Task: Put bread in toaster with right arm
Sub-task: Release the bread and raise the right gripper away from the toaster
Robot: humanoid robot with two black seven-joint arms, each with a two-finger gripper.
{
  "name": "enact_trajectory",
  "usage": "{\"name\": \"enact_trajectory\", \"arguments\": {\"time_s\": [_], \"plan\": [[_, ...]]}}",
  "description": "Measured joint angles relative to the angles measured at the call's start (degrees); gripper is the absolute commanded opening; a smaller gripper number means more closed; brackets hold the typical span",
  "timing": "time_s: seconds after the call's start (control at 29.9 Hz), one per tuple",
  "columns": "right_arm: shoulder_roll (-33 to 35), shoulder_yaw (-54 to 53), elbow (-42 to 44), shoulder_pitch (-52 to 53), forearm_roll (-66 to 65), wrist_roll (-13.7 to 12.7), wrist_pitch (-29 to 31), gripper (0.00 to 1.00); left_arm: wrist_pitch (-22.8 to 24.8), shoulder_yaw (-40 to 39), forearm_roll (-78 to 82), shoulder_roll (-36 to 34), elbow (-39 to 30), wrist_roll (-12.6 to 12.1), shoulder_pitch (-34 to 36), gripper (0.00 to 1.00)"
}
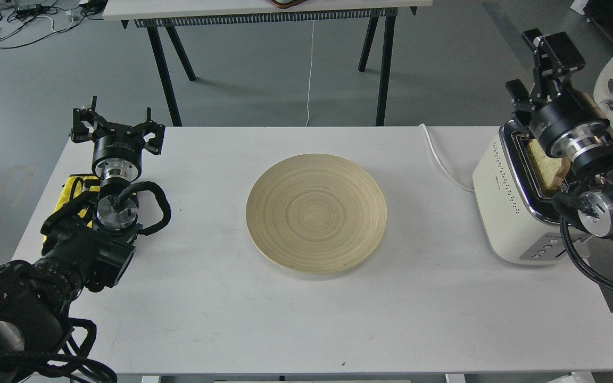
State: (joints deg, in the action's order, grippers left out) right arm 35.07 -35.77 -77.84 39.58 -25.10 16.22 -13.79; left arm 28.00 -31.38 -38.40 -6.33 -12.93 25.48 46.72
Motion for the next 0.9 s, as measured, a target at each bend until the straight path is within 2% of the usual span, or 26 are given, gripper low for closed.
{"name": "enact_trajectory", "arguments": {"time_s": [0.2,0.47,0.67,0.9], "plan": [[-12.82,-6.00,12.01,-2.31,5.10,2.71,14.52,0.98,0.00,0.00,0.00,0.00,0.01,0.00,0.00,1.00],[-19.48,-11.98,24.93,-4.45,13.17,4.31,32.42,0.98,0.00,0.00,0.02,0.00,0.01,0.00,0.00,1.00],[-19.80,-13.05,28.56,-5.16,17.21,4.36,39.15,0.98,0.00,0.00,0.02,0.00,0.01,0.00,0.02,1.00],[-19.81,-13.79,29.40,-5.83,17.54,4.36,40.00,0.97,0.00,0.00,0.00,0.00,0.01,0.00,0.03,1.00]]}}
